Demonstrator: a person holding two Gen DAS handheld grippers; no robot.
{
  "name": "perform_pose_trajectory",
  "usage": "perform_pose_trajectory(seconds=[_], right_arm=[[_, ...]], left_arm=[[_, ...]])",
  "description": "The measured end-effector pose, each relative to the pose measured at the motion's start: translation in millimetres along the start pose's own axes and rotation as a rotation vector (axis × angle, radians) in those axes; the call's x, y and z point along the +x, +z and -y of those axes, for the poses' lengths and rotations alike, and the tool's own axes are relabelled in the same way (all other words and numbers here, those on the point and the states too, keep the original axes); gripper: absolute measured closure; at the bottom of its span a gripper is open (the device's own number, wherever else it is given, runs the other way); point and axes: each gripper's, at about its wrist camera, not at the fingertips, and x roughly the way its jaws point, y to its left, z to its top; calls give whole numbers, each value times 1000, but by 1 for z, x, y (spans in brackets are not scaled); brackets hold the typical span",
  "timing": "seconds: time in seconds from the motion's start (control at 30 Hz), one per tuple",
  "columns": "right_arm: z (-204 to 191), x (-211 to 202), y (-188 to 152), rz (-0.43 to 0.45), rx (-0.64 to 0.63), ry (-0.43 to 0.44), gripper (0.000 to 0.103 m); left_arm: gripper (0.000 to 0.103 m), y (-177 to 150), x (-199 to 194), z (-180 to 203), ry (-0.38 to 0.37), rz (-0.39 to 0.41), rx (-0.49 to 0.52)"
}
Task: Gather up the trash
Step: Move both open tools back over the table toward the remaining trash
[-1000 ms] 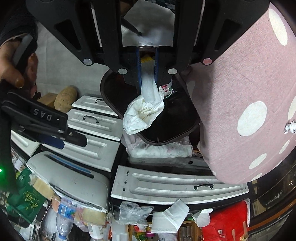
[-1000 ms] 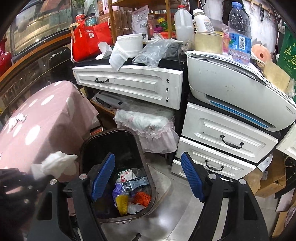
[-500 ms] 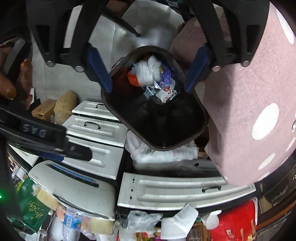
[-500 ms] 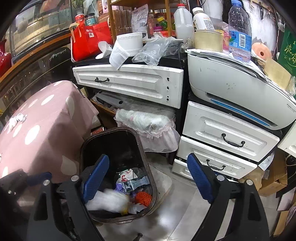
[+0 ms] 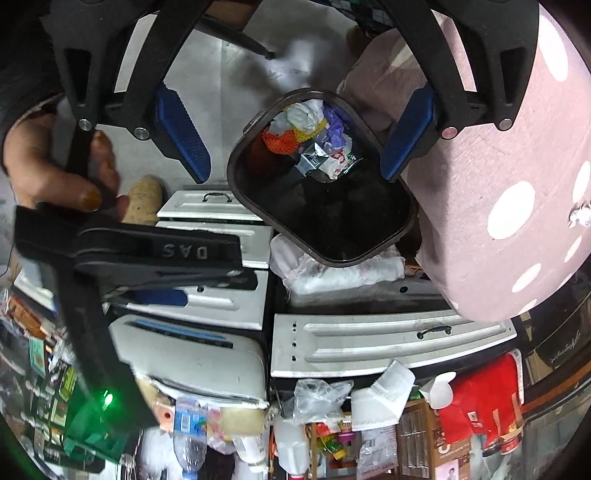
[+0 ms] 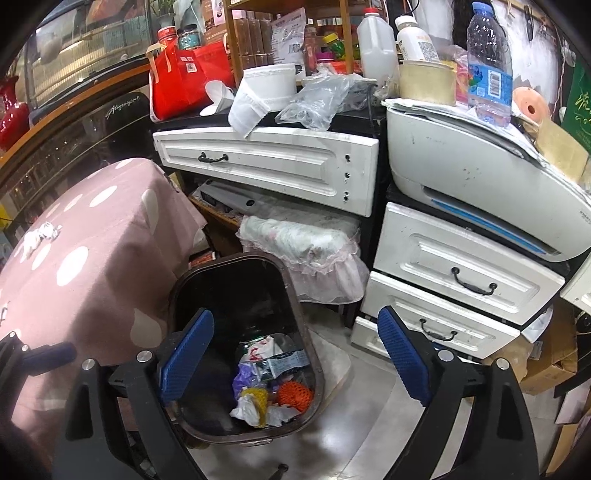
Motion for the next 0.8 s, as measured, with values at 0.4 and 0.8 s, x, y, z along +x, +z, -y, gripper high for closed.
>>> perform_pose_trajectory(seconds=[0.4, 0.8], right_arm=[[-58, -4, 5, -23, -83, 149, 14], [-130, -6, 19, -42, -195, 297, 14]], left_arm=[[10, -10, -48, -48, 82, 54, -90], [10, -30, -98, -144, 200, 44, -248]])
